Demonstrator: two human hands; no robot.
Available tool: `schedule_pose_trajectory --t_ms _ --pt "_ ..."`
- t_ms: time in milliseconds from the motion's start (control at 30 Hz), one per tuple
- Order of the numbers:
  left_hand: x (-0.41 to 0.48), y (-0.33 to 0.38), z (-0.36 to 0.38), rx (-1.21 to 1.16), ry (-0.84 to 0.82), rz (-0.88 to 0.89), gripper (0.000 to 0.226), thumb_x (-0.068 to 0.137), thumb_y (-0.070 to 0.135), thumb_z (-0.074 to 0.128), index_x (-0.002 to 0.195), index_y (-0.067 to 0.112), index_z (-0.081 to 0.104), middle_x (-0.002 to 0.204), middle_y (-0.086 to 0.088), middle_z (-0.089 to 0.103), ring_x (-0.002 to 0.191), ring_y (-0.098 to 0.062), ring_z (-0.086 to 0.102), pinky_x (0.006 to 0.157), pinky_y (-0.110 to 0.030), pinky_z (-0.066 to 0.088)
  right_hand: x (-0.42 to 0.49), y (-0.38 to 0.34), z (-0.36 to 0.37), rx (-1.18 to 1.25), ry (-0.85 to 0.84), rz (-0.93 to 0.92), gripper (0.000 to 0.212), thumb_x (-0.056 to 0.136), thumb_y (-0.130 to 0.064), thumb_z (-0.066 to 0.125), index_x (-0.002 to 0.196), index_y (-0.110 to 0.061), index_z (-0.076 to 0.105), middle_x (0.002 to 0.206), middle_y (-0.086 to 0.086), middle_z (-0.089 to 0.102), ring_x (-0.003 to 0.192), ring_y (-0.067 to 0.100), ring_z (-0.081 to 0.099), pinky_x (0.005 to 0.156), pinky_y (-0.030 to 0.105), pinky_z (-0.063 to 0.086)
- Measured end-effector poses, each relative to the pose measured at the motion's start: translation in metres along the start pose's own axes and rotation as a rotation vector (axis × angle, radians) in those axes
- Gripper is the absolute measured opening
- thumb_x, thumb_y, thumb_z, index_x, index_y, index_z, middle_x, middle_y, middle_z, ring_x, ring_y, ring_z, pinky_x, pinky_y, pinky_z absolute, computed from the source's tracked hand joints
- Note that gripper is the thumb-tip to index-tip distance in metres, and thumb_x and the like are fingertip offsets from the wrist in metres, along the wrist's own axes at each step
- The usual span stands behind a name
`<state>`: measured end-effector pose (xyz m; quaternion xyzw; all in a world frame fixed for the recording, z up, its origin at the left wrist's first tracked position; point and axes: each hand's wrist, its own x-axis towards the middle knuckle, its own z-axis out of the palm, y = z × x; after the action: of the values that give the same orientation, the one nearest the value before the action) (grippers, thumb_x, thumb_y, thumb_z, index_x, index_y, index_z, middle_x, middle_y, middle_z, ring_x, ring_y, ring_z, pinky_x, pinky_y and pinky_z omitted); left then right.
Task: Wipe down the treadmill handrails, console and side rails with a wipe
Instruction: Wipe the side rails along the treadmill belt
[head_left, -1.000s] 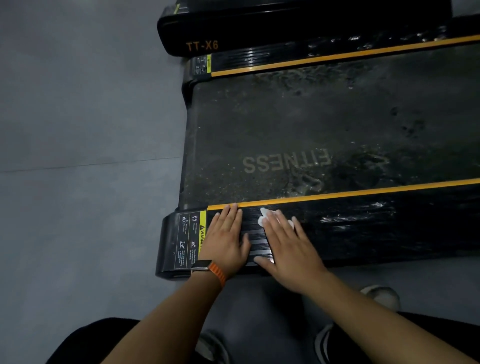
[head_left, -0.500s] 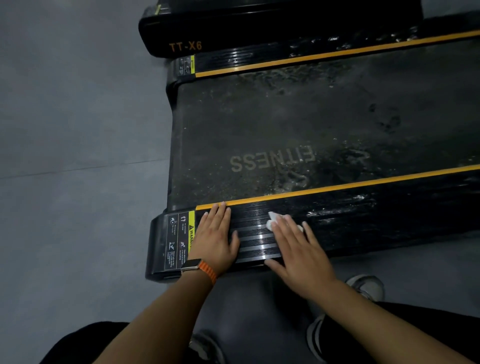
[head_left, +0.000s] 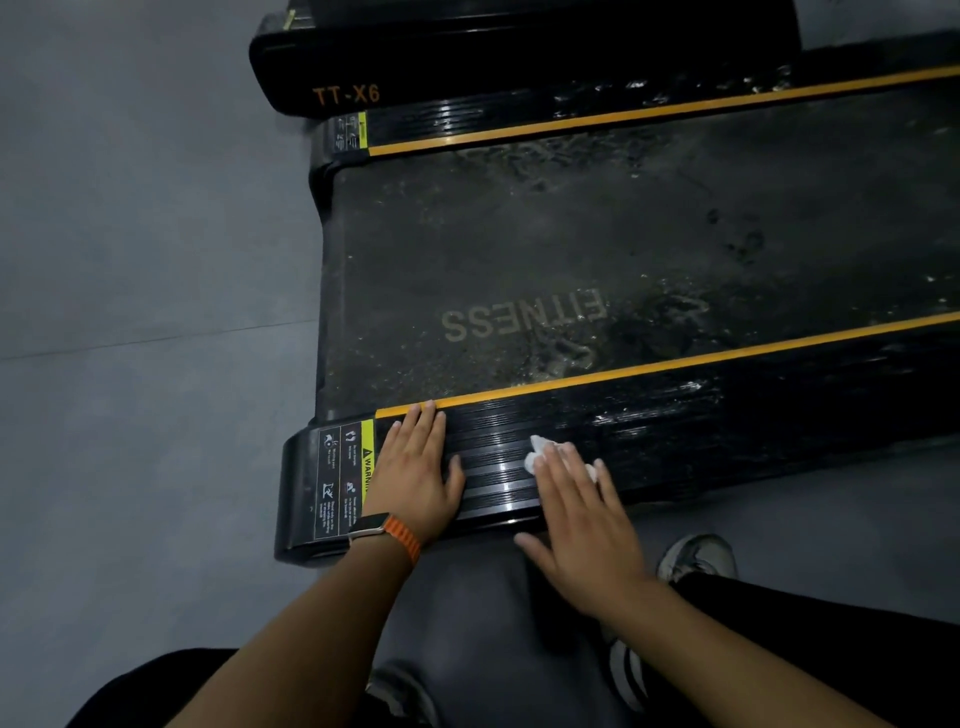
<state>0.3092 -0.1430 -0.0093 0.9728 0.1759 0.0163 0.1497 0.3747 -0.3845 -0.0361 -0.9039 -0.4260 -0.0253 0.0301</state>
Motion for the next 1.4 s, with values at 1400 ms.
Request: schedule_pose_trajectory --t_ms 1400 --pt "0.0 0.0 -0.001 -0.005 -0.005 -0.004 0.071 0.1 0.049 0.026 0.159 0.009 0.033 0.168 -0.01 0.024 0.158 -0.022 0.013 0.128 -0.037 0.005 0.04 0.031 -0.022 0.038 -0.169 0.005 0.087 0.101 -0.075 0.008 0.166 -0.017 0.013 0.175 -0.001 0.005 0.162 0.02 0.004 0.128 0.057 0.015"
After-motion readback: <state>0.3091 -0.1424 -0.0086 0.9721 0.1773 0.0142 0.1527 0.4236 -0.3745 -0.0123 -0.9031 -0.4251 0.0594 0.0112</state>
